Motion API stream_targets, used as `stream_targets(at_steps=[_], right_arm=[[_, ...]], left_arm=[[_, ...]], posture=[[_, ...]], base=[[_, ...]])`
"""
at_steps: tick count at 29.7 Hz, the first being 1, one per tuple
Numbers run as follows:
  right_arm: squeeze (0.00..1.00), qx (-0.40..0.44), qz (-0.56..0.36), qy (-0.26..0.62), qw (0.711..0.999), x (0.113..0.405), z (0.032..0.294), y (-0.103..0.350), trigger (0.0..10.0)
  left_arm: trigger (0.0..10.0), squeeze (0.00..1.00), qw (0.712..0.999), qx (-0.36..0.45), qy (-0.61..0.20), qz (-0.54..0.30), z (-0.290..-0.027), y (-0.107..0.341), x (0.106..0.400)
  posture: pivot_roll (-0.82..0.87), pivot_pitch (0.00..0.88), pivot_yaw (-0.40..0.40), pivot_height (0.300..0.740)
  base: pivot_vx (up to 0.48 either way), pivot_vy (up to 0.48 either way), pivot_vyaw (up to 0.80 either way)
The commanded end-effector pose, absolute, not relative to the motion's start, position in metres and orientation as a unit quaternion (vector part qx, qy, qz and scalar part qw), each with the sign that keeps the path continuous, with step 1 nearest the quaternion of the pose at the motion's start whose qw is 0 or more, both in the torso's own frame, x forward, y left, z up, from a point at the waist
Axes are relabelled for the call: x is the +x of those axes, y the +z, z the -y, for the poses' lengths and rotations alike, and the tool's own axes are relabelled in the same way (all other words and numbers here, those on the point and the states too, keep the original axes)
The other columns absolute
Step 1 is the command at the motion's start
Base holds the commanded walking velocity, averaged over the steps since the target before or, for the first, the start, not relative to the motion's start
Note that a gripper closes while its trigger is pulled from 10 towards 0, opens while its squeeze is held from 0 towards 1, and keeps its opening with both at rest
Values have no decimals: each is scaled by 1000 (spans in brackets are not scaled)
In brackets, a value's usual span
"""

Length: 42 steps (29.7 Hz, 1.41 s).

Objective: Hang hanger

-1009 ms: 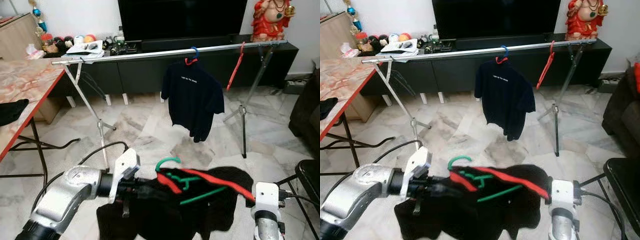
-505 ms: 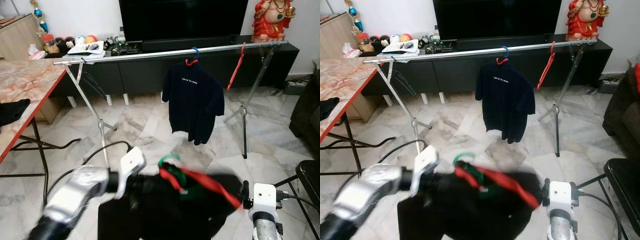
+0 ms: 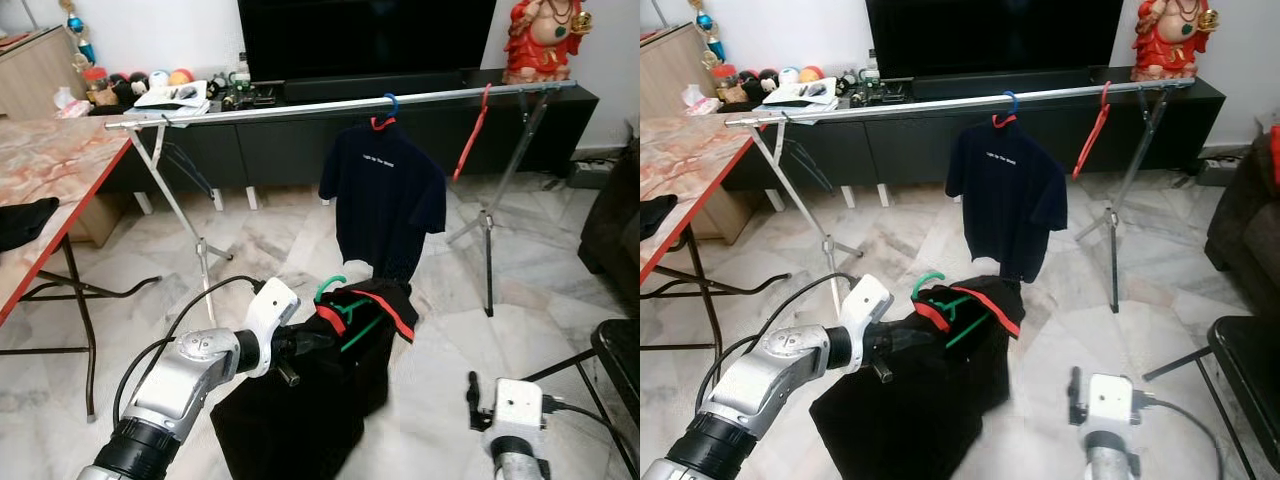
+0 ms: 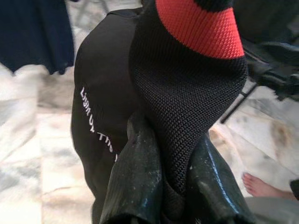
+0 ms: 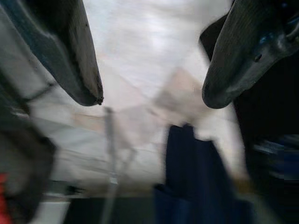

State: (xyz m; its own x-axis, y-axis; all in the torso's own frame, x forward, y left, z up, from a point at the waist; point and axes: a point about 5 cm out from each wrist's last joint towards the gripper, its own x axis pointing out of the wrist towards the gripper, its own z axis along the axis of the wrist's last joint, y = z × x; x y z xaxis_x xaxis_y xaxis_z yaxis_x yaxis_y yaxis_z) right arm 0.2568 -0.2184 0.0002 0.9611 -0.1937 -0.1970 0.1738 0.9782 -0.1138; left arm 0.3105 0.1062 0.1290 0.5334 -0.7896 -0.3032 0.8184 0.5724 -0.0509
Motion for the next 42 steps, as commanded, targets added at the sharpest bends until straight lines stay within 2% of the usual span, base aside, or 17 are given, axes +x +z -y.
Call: stream_targets(at_steps=[1, 2, 3, 6, 10, 13, 16, 26, 27, 28, 42], right_arm=[[0, -9, -86, -11, 996, 260, 199, 3, 10000], [0, 4, -86, 20, 996, 259, 191, 3, 10000], [0, -2, -89, 87, 992, 256, 177, 0, 10000], [0, -37, -83, 121, 988, 253, 173, 1, 10000], [0, -52, -63, 113, 990, 256, 182, 8, 10000], [0, -96, -46, 109, 988, 259, 190, 15, 10000], [0, -124, -12, 50, 991, 266, 204, 28, 10000], [0, -127, -16, 54, 990, 269, 199, 28, 10000], [0, -128, -16, 52, 990, 269, 198, 28, 4157], [0, -129, -16, 52, 990, 270, 198, 28, 0], [0, -140, -5, 16, 990, 273, 203, 33, 0]], left_arm=[[10000, 0, 868, 48, -477, -127, -103, 141, 311], [10000, 0, 867, 48, -479, -127, -102, 142, 311], [10000, 0, 866, 46, -483, -125, -99, 143, 311], [10000, 0, 858, 46, -497, -122, -92, 145, 311], [10000, 0, 851, 40, -510, -119, -85, 146, 309], [10000, 0, 845, 41, -519, -120, -81, 146, 308], [10000, 0, 839, 40, -529, -120, -79, 147, 306], [10000, 0, 827, 41, -548, -121, -76, 148, 301], [10000, 0, 825, 42, -551, -121, -76, 148, 300], [10000, 0, 823, 43, -553, -122, -76, 148, 299], [10000, 0, 811, 46, -569, -130, -73, 145, 293]], posture=[[37, 59, 82, 740], [37, 59, 82, 740], [35, 60, 82, 740], [33, 61, 81, 740], [25, 63, 83, 740], [25, 63, 83, 740], [24, 65, 84, 740], [25, 68, 84, 740], [27, 69, 84, 740], [27, 69, 84, 740], [26, 70, 88, 740]], base=[[0, 0, 0], [0, 0, 0], [0, 0, 0], [0, 0, 0], [0, 0, 0], [0, 0, 0], [0, 0, 0], [0, 0, 0], [0, 0, 0], [0, 0, 0], [0, 0, 0]])
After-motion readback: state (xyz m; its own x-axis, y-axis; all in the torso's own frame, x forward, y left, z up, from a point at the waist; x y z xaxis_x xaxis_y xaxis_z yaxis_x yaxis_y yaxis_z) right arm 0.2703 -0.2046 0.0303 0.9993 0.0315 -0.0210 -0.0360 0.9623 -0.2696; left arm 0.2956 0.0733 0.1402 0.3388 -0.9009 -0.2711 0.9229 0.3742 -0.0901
